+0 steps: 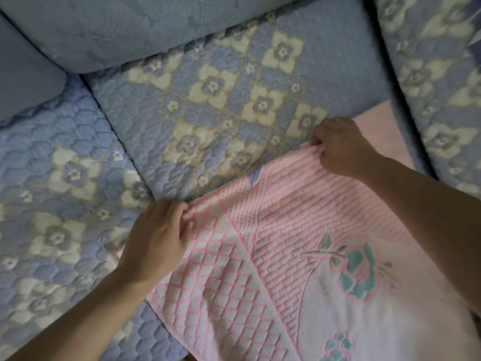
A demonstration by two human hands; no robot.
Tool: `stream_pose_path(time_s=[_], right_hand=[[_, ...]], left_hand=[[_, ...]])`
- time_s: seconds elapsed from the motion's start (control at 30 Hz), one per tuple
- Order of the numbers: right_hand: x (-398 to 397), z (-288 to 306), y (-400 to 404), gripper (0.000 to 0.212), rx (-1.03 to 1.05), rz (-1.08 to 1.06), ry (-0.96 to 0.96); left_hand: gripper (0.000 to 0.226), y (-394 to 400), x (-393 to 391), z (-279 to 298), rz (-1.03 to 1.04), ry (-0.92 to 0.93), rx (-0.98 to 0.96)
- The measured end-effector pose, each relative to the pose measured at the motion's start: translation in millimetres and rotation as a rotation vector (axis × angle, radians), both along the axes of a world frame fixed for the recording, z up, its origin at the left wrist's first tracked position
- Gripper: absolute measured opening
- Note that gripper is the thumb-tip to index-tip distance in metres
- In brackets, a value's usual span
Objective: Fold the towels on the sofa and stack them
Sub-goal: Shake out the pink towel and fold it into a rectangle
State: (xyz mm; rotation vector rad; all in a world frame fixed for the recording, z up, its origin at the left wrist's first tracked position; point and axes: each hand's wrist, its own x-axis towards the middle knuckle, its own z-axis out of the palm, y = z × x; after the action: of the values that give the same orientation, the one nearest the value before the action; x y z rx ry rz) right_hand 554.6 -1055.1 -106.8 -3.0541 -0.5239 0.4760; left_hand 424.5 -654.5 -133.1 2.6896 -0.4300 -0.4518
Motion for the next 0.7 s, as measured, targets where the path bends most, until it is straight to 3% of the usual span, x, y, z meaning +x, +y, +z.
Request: stream_pose_path(time_s=[0.13,0.23,0.3,0.43,0.53,0.6,0.7], right_hand=[[13,5,0,0.048,0.04,0.119,0.14],[18,10,0,0.031,-0.012,0.165,0.108],[22,16,2,0.026,0.0,0.079,0.147],[25,20,14,0.019,-0.236,0.018,0.332],[18,12,31,0.027,-0.478,0.035,0.146],[0,5,51,0.031,-0.349,-0.17,-0.091],[-72,8,92,0.035,0.123,-0.377,-0.29]], left_hand=[[0.026,-47,24,-5,0.027,-0.078,-0.108],[0.028,-67,35,-7,0.031,-0.061,-0.12],[0.037,-76,38,-3,-0.003,-0.103,-0.105],[0.053,-86,32,-2,-0.261,-0.191,-0.087],[0.039,-87,26,-13,-0.298,-0.133,-0.083],[0.04,-88,28,-15,-0.239,-0.065,-0.128],[0.04,-85,33,-12,-0.166,-0.025,-0.035]])
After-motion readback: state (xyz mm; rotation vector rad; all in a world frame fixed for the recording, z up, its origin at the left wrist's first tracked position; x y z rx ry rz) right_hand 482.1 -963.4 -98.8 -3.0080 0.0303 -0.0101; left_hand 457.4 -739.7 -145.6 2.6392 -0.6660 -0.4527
